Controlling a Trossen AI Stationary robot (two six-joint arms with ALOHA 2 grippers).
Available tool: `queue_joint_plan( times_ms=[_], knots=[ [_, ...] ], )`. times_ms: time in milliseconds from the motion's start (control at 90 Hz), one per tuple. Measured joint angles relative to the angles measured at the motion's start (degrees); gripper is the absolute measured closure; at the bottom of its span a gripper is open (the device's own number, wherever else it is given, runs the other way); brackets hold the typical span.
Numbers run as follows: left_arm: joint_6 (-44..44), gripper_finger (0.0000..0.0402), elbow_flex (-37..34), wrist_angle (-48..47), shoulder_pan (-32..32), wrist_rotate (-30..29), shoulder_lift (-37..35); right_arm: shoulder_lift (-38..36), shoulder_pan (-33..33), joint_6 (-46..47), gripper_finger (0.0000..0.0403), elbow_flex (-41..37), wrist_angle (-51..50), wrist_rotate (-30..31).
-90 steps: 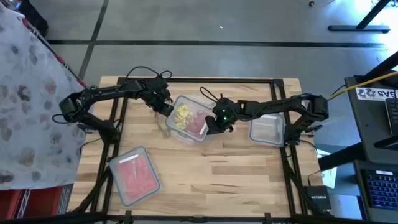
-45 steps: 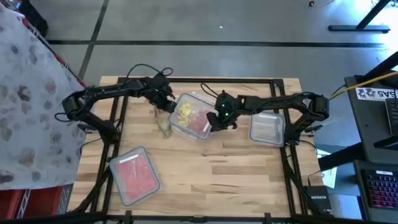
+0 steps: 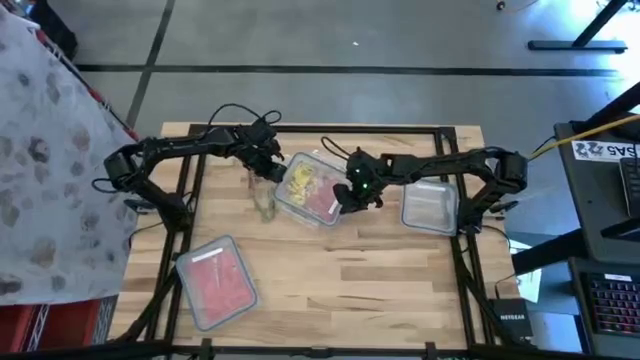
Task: Sort candy
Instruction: Close the rectangular transparent bin
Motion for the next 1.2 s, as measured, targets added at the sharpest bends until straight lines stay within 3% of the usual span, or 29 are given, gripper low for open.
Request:
queue_joint_plan(
  times_ms=[278, 400, 478, 678, 900, 1200],
  knots=[
    [-0.11, 0.0388, 0.0, 0.33, 0.02, -1.25, 0.11, 0.5, -0.41, -5.69, 0.0213, -0.09, 0.13, 5.56],
    [-0.28, 0.0387, -0.02, 0.36, -0.02, -1.45, 0.11, -0.56, -0.76, -5.79, 0.0173, -0.24, -2.05, 7.11],
    [-0.33, 0.0387, -0.02, 0.48, -0.03, -1.37, 0.11, -2.18, -0.71, -5.85, 0.0166, -0.24, -4.73, 10.2],
    [-0.6, 0.0387, -0.02, -0.06, 0.01, -2.61, 0.13, -6.45, -0.79, -6.02, 0.0165, -0.46, -10.35, 10.28],
    [-0.79, 0.0382, -0.07, 0.18, 0.33, -4.03, 0.09, -12.36, -0.72, -4.89, 0.0164, -0.42, -12.26, 14.6],
    [-2.25, 0.0279, -0.17, -0.42, 1.74, -3.13, -0.09, -14.02, 1.68, -12.0, 0.0164, 6.15, -3.58, 25.39]
  ],
)
